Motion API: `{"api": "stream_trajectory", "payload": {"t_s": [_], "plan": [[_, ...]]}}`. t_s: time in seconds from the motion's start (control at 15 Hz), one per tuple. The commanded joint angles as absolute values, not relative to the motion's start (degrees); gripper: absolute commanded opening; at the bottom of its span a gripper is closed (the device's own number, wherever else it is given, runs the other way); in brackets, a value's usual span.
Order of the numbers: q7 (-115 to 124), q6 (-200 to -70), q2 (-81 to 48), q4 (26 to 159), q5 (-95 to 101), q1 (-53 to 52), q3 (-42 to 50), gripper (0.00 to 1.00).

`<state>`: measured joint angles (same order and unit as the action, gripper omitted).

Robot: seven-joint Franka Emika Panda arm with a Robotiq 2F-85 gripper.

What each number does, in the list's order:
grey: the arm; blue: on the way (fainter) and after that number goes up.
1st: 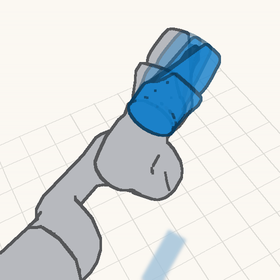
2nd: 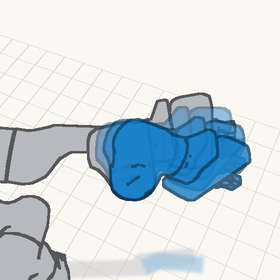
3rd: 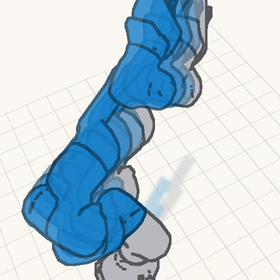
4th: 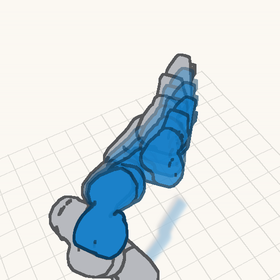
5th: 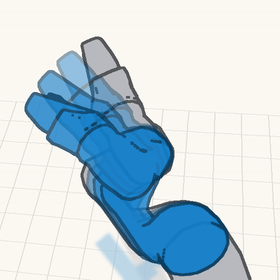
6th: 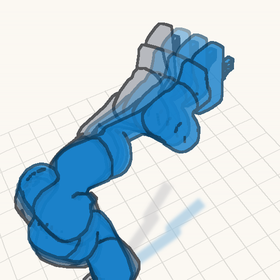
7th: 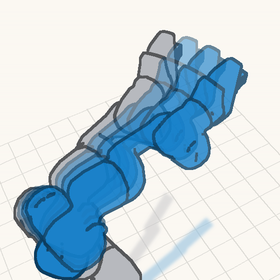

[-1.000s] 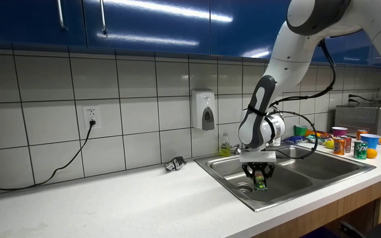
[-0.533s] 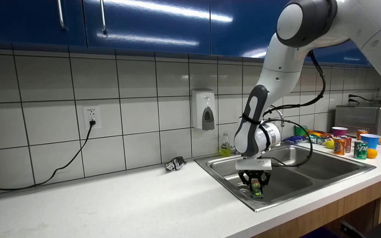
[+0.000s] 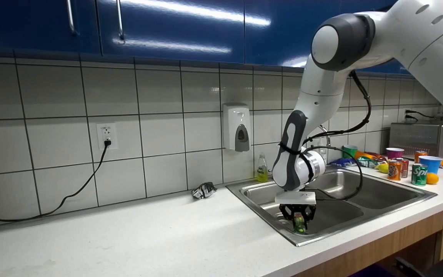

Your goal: Put the green pack inside the sink

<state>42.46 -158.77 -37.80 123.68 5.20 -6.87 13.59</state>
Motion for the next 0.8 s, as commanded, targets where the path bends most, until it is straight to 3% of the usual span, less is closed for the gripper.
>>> {"api": "stream_trajectory", "payload": {"t_s": [0.0,0.73], "plan": [[41.7,-159.5,-40.8,120.9,3.0,-7.6,14.9,0.17],[41.4,-159.6,-47.5,115.3,-0.6,-7.3,15.9,0.17]]}}
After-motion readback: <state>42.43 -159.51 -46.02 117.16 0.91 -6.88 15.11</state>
